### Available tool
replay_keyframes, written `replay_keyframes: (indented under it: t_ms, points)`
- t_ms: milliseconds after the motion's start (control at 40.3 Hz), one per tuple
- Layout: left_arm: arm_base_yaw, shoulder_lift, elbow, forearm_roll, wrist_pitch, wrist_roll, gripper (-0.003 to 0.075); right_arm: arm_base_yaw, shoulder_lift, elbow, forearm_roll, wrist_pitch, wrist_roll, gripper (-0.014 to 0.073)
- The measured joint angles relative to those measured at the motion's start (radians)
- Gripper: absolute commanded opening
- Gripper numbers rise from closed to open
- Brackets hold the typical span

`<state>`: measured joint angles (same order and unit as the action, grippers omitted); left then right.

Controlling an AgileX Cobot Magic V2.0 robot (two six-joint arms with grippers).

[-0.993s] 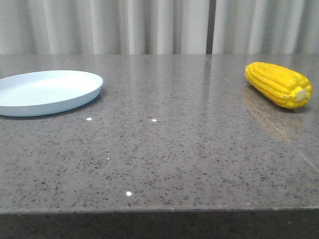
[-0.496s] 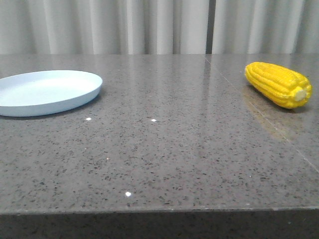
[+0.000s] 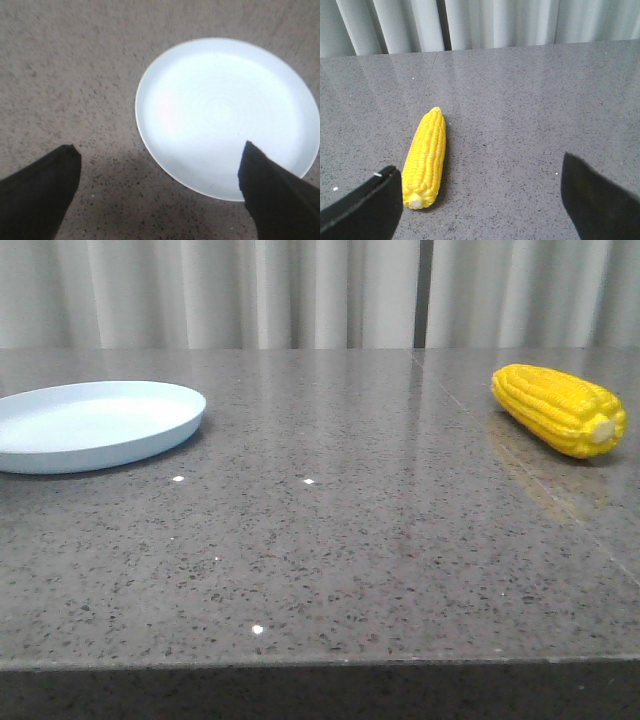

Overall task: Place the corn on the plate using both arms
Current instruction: 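Push the pale blue plate toward the table center with the left gripper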

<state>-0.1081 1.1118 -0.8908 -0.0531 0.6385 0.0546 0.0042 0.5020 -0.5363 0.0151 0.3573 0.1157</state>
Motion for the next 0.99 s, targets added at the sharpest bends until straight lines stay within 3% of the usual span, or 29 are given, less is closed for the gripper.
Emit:
replay_keyframes:
  t_ms: [199,422,596,968,993]
  points:
    - [0.000,0.230,-0.176,0.000,0.159,0.000,0.0617,0.000,0.000,0.000,0.000,0.000,0.000,0.0662]
    - [0.000,0.417,-0.256,0.000,0.177,0.000,0.0599,0.000,0.000,0.000,0.000,0.000,0.000,0.0662]
    - [0.000,0.484,-0.265,0.000,0.183,0.000,0.0438,0.000,0.000,0.000,0.000,0.000,0.000,0.0662]
    - [0.000,0.486,-0.267,-0.002,0.175,0.000,-0.0020,0.000,0.000,0.000,0.000,0.000,0.000,0.0662]
    - [0.000,0.486,-0.267,-0.007,0.173,-0.002,-0.0018,0.000,0.000,0.000,0.000,0.000,0.000,0.0662]
